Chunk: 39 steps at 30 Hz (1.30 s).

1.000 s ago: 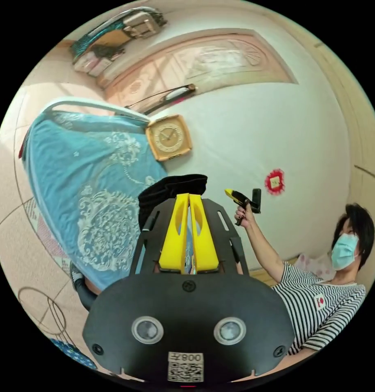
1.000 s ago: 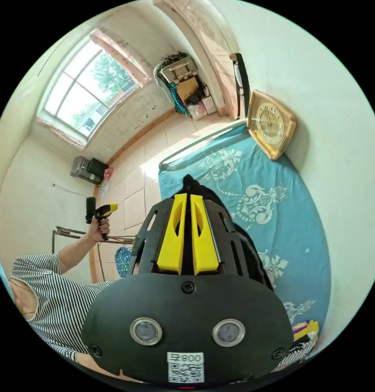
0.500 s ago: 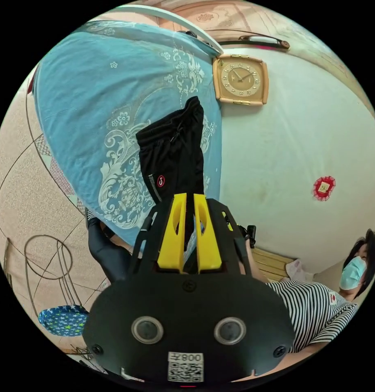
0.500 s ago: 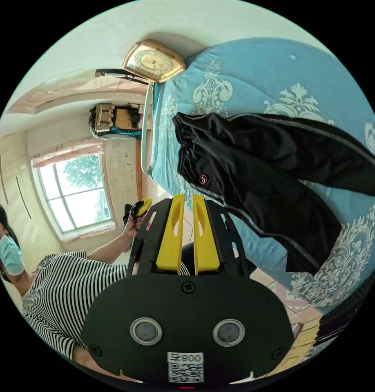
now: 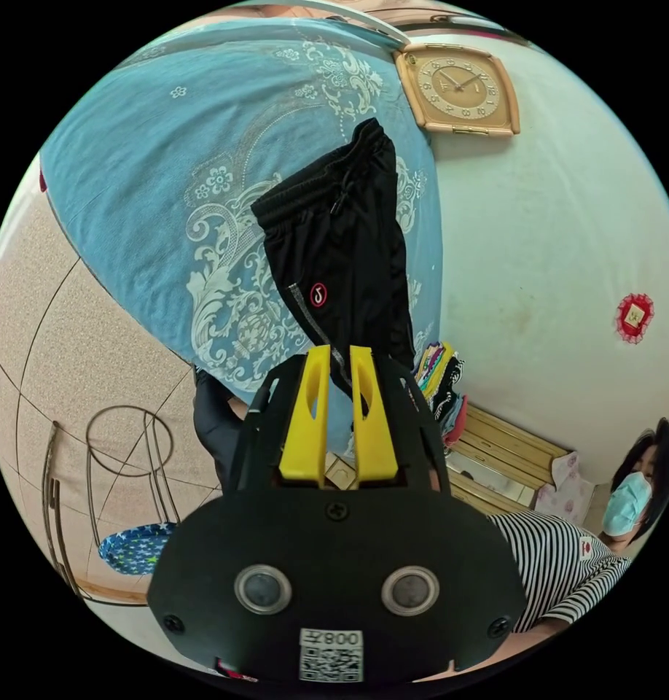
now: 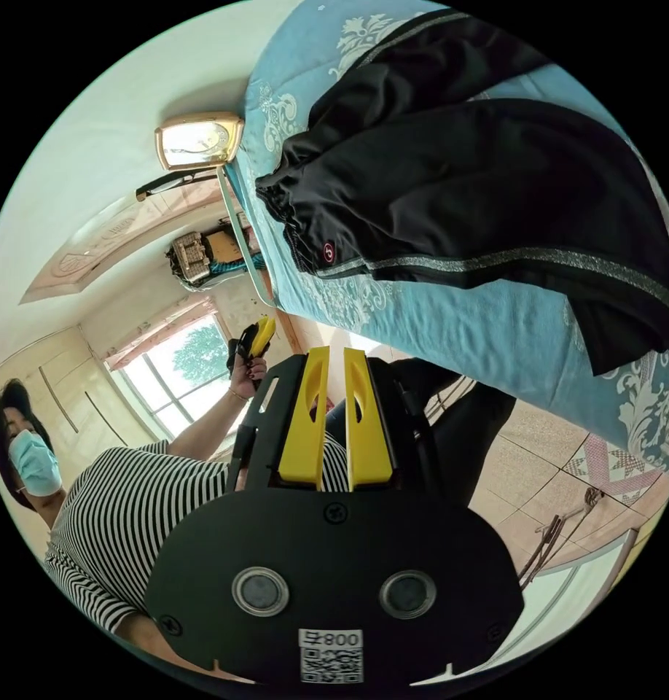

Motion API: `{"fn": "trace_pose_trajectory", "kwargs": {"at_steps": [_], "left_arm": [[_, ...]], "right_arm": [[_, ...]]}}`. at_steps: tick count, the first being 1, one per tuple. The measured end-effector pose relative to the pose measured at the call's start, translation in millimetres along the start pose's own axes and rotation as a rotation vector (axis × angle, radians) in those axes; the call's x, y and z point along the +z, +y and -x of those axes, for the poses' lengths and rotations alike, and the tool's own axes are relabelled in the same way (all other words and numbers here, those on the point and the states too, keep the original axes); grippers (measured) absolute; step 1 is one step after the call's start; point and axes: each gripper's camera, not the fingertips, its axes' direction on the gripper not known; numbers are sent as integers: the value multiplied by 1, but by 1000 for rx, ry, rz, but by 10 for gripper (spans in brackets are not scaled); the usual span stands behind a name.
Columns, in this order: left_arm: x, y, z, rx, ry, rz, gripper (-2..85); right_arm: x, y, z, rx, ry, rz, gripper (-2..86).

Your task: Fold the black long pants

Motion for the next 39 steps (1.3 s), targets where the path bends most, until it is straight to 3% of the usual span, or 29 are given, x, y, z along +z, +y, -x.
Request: {"fn": "trace_pose_trajectory", "kwargs": {"at_steps": [10,21,30,39], "left_arm": [[-26,-44,-31,-12,-24,64,41],[-50,-148,-68,61,-22,207,69],[-79,-218,-74,-7,8,134,86],[-85,-245,-100,-21,-70,166,23]], "right_arm": [[-67,-24,-87,70,-40,-31,33],[-89,-26,-124,172,-50,-172,39],[-99,-25,-163,279,-99,-245,44],[-123,-28,-207,302,-155,-281,39]]}}
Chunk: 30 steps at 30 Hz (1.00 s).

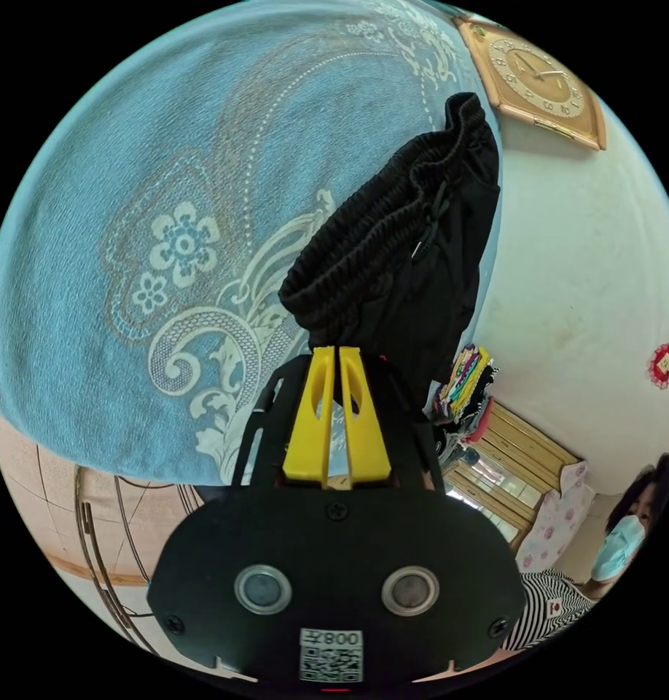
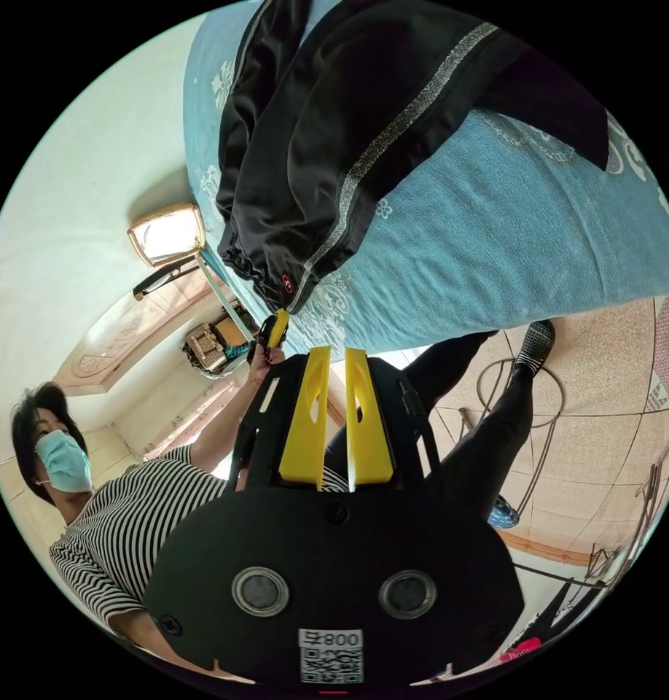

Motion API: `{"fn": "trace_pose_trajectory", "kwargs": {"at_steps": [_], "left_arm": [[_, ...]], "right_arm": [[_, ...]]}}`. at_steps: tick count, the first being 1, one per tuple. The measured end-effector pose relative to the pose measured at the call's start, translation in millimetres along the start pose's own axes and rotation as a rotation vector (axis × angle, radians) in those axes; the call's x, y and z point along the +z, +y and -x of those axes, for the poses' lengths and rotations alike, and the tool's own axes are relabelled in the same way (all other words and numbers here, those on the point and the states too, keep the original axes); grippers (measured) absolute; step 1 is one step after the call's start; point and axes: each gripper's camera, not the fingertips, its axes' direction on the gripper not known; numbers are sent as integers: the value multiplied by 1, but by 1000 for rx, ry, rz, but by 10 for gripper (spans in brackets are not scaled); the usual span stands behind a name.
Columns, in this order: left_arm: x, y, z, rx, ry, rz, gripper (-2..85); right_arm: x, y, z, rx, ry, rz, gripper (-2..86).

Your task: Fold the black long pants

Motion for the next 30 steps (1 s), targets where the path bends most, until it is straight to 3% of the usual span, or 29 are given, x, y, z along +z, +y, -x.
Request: {"fn": "trace_pose_trajectory", "kwargs": {"at_steps": [14,30], "left_arm": [[-49,12,-26,4,-6,2,7],[-149,48,-23,38,-90,-128,4]], "right_arm": [[-45,2,-35,29,-65,-76,36],[-134,20,-98,163,-103,-345,58]]}}
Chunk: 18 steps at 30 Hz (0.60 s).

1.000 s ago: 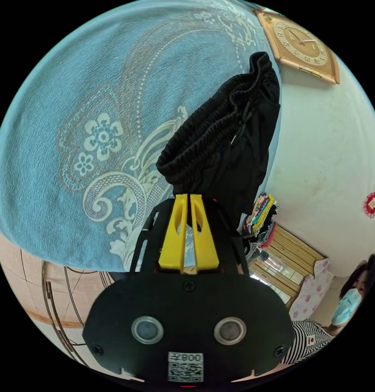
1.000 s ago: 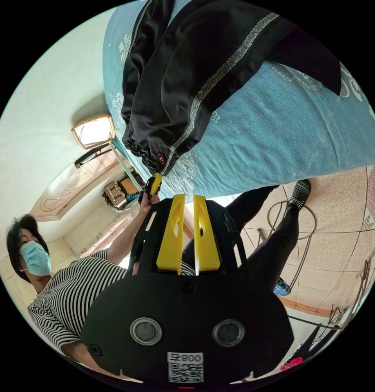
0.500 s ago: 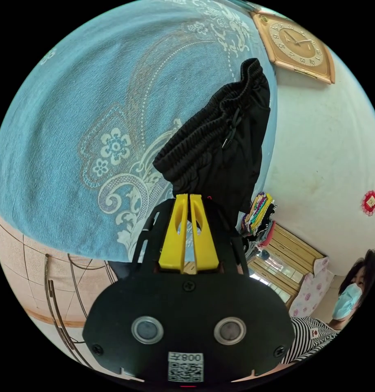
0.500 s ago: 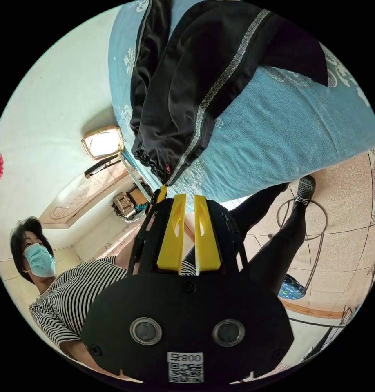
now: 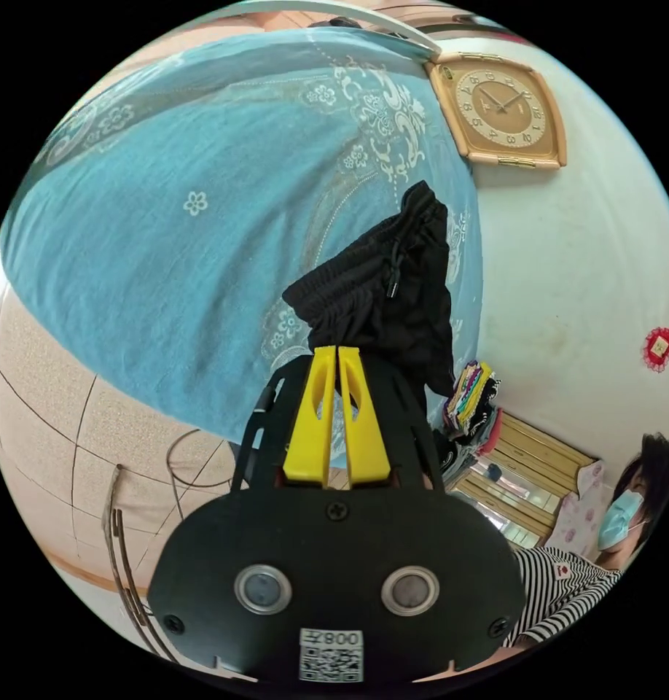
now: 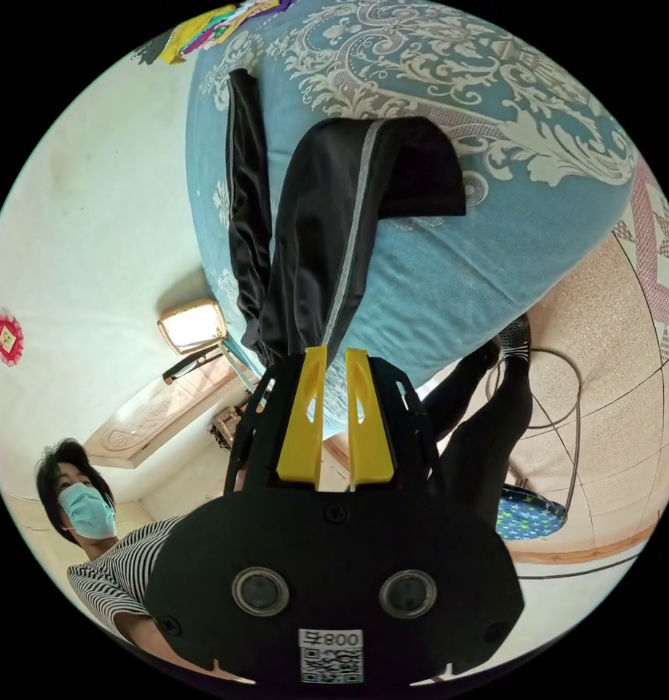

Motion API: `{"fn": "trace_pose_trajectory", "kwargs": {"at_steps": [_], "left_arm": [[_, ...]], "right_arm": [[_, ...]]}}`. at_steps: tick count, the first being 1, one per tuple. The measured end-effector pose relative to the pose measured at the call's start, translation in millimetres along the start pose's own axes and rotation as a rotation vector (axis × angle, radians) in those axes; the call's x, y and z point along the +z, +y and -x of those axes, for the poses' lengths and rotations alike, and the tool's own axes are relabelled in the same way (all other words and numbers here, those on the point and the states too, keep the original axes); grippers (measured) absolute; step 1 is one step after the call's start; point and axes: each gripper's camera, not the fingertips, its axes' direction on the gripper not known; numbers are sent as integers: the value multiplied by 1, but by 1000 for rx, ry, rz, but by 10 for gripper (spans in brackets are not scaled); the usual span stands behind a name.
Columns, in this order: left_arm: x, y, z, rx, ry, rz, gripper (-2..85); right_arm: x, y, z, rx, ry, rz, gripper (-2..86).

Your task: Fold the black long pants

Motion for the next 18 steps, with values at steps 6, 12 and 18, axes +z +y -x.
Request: {"fn": "trace_pose_trajectory", "kwargs": {"at_steps": [6,12,18], "left_arm": [[-34,5,6,17,-102,-54,3],[-33,20,16,0,-121,-103,3],[-31,41,28,-13,-66,-159,3]], "right_arm": [[-32,-3,-27,48,-37,-88,58],[-52,-17,-54,68,-111,-158,65],[-69,-30,-72,71,-175,-216,73]]}}
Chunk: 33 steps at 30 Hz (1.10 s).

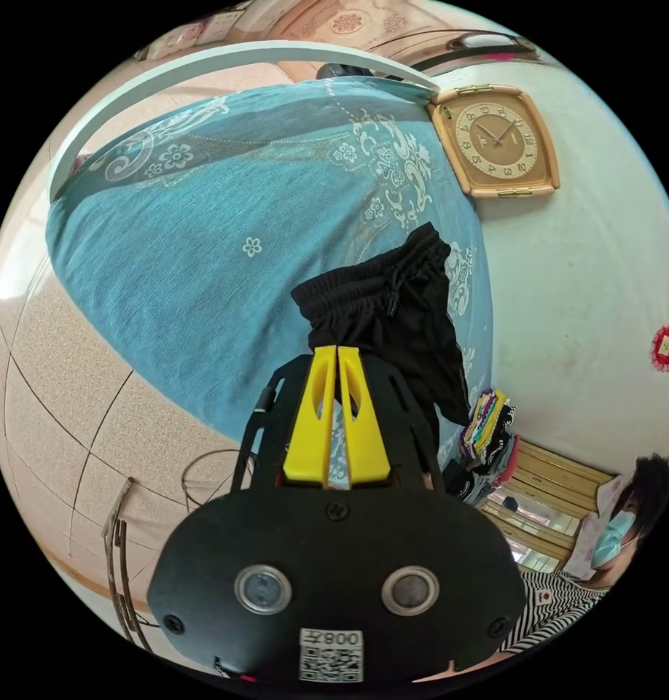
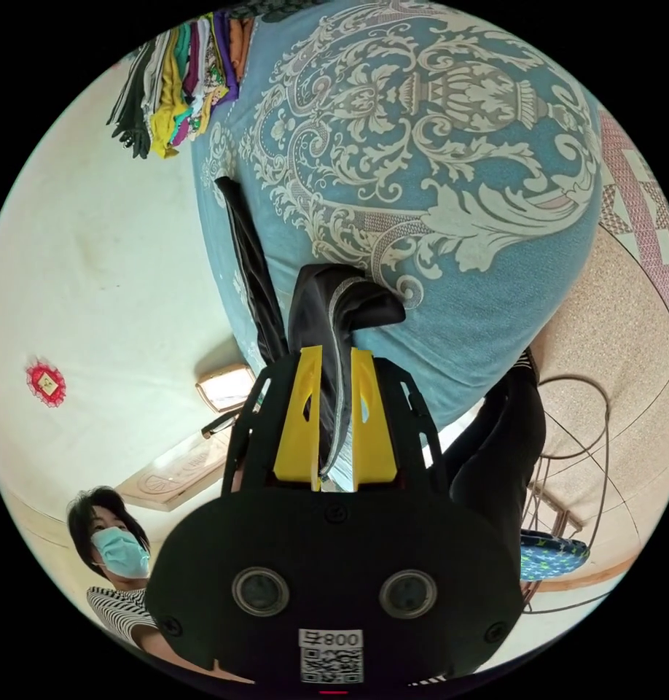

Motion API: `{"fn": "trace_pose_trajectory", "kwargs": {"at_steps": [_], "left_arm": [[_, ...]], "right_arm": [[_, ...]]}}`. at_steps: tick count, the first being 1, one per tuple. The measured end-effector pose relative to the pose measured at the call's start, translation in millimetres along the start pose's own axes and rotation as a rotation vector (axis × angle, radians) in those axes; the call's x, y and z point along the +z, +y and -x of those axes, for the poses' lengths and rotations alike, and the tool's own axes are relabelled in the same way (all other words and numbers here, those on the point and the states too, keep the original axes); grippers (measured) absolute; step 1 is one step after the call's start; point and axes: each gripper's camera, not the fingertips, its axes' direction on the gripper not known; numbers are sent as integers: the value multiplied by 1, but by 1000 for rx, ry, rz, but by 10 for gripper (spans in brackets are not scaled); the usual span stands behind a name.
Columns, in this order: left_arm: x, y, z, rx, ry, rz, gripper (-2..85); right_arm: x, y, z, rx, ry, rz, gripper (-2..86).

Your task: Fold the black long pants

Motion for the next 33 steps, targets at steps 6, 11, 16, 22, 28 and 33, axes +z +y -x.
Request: {"fn": "trace_pose_trajectory", "kwargs": {"at_steps": [6,11,16,22,28,33], "left_arm": [[7,12,12,-13,27,-7,4],[8,14,33,-31,71,-15,9],[11,19,53,-32,108,-14,20],[19,41,80,-62,229,-63,52],[55,44,93,-35,235,20,66],[75,32,97,-40,216,22,48]], "right_arm": [[-2,-8,-1,-27,-4,-10,82],[-3,-7,-3,0,18,-52,81],[-4,-9,-6,22,50,-56,73],[-11,-11,-9,0,57,-44,66],[-15,-17,-15,-41,30,-33,45],[-16,-20,-17,-76,25,-13,18]]}}
